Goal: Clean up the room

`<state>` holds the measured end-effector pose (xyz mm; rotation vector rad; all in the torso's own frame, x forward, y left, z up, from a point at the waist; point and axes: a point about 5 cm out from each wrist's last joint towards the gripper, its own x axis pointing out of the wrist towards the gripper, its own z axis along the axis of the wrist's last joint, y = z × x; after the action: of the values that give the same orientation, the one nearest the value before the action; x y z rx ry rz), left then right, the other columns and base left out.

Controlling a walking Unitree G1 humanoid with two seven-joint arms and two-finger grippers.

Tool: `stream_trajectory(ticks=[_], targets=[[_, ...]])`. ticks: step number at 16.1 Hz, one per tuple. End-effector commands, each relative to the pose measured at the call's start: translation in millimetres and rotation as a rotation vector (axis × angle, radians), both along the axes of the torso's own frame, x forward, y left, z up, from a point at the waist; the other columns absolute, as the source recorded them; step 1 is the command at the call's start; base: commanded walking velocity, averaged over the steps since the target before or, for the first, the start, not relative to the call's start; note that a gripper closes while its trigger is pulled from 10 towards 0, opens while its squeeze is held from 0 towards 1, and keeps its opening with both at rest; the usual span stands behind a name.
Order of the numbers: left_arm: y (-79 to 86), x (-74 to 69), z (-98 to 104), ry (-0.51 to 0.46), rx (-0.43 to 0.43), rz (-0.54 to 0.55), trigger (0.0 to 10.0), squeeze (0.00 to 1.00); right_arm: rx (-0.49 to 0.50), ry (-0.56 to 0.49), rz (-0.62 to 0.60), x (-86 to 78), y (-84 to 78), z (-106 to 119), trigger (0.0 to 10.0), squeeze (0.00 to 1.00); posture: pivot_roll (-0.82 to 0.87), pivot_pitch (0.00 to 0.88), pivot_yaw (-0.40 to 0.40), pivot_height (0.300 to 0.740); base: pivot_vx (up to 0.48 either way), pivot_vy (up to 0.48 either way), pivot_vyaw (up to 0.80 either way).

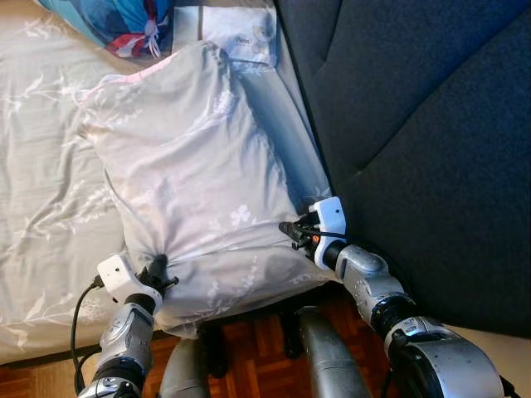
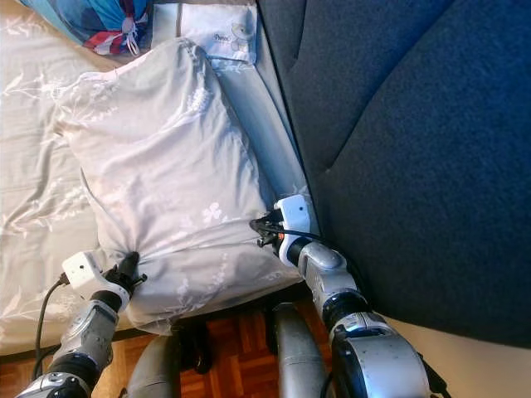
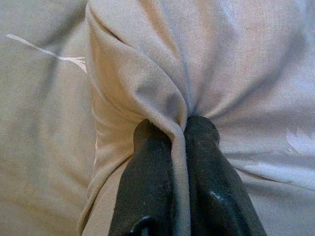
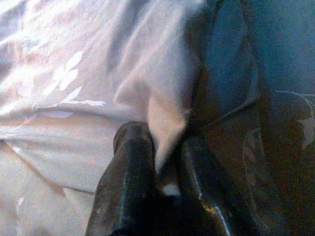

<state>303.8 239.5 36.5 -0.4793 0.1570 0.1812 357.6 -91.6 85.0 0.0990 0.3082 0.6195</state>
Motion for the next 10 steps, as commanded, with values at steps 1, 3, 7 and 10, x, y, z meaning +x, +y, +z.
stream_trajectory(ticks=[1, 3, 7, 10], targets=[[7.7, -1.7, 2.8, -0.012, 0.022, 0.029, 0.0, 0.0, -0.017, 0.078, 0.035, -13.9, 2.1, -21.5, 0.0, 0.0, 0.05, 0.551, -0.145, 0.665, 0.0, 0.0, 0.0], [16.8, 4.7, 17.8, -0.065, 0.052, 0.089, 0.0, 0.0, -0.018, 0.029, -0.002, -7.7, -1.3, -13.0, 0.0, 0.0, 0.06, 0.545, -0.139, 0.665, 0.0, 0.0, 0.0], [4.3, 40.4, 93.9, -0.319, 0.315, 0.08, 0.0, 0.0, 0.064, -0.227, -0.213, 21.7, -21.7, 42.0, 0.0, 0.0, 0.07, 0.444, -0.11, 0.665, 0.0, 0.0, 0.0], [-14.8, 52.7, 145.0, -0.533, 0.435, 0.062, 0.0, 0.0, 0.12, -0.505, -0.374, 25.6, -41.0, 81.2, 0.0, 0.0, 0.07, 0.39, -0.08, 0.665, 0.0, 0.0, 0.0]])
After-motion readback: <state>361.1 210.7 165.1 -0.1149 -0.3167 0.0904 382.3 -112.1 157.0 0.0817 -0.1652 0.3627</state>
